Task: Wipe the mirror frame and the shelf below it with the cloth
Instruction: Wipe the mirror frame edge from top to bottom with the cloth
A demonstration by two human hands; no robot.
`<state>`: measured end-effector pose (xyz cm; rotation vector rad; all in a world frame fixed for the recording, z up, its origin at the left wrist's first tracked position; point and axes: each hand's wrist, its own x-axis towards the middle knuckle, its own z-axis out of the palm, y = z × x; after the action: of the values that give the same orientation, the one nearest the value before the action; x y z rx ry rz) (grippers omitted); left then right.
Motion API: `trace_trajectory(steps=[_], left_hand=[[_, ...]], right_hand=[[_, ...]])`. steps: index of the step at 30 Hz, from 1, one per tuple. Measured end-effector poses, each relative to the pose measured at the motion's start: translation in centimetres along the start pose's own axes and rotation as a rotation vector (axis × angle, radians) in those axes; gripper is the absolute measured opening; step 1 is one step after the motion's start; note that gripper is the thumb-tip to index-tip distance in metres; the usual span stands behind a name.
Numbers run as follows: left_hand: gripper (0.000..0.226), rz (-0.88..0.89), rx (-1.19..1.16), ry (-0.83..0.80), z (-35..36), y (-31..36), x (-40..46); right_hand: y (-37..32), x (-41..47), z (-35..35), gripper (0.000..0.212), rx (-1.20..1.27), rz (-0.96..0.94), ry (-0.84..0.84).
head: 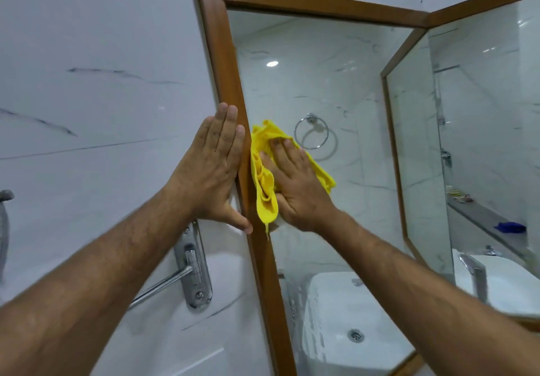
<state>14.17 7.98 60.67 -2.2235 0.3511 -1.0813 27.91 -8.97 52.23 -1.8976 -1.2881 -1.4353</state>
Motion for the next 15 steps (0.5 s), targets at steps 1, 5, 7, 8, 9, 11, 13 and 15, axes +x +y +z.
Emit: trace_trajectory(steps=[1,5,7,8,9,11,13,15], left_hand=[[0.165,-0.002,-0.008,-0.002,0.0,0.2,0.0],[0.166,-0.035,-0.027,0.002,1.0,1.6,-1.0],[0.167,-0.062,-0.053,-0.004,1.7,2.5,-1.8],[0.168,-0.072,-0.059,-0.012,2.0,3.0,-2.2],[0.169,-0.082,-0.061,-0.029,2.4,3.5,-2.7],[0.172,-0.086,-0.04,-0.066,2.9,4.5,-3.6],[0.177,-0.078,0.011,-0.112,2.9,4.9,-4.0],[0.179,-0.081,0.036,-0.14,2.5,5.0,-4.1]], right_hand=[[0.1,0.9,-0.4,0.073,0.016,0.015,0.018],[-0.8,0.1,0.2,0.072,0.054,0.013,0.075],[-1.3,-2.0,1.3,0.072,0.07,0.018,0.094],[-1.7,-3.3,1.9,0.072,0.085,0.033,0.1],[-2.3,-5.1,2.7,0.072,0.098,0.047,0.091],[-3.3,-9.1,4.1,0.073,0.092,0.06,0.04],[-3.5,-12.2,4.7,0.071,0.039,0.014,-0.056],[-2.3,-12.8,4.0,0.071,-0.05,-0.09,-0.161]])
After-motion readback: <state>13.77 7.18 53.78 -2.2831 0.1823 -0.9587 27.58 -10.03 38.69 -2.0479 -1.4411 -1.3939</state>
